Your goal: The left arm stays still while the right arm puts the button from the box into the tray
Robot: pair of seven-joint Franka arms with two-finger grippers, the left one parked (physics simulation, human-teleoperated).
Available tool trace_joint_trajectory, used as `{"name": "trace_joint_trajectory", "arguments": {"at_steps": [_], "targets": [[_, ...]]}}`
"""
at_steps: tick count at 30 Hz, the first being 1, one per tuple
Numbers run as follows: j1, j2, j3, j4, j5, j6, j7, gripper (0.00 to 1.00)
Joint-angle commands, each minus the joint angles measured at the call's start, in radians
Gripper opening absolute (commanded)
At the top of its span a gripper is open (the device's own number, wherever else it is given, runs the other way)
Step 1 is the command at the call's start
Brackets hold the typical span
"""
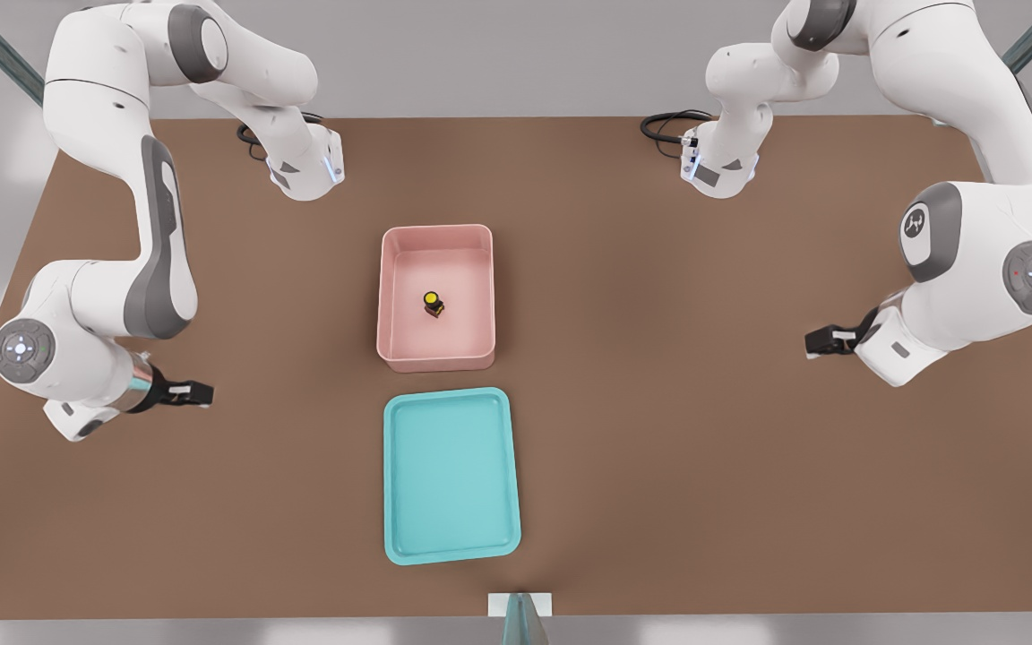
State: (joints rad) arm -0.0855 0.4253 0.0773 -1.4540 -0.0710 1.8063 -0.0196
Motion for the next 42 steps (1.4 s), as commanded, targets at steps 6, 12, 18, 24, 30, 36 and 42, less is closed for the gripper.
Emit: {"name": "trace_joint_trajectory", "arguments": {"at_steps": [6, 12, 18, 24, 30, 36, 42], "targets": [[0.156, -0.005, 0.013, 0.007, 0.005, 0.024, 0.262, 1.0], [0.322, -0.003, 0.038, -0.025, 0.025, 0.056, 0.624, 1.0], [0.411, -0.28, 0.052, -0.488, 0.12, 0.311, 0.82, 1.0], [0.59, -0.234, 0.052, -0.532, 0.122, 0.369, 1.012, 1.0], [0.678, -0.152, 0.052, -0.548, 0.12, 0.42, 1.034, 1.0], [0.716, -0.142, 0.052, -0.652, 0.12, 0.55, 1.037, 1.0], [0.722, -0.132, 0.052, -0.712, 0.117, 0.647, 1.038, 1.0]]}}
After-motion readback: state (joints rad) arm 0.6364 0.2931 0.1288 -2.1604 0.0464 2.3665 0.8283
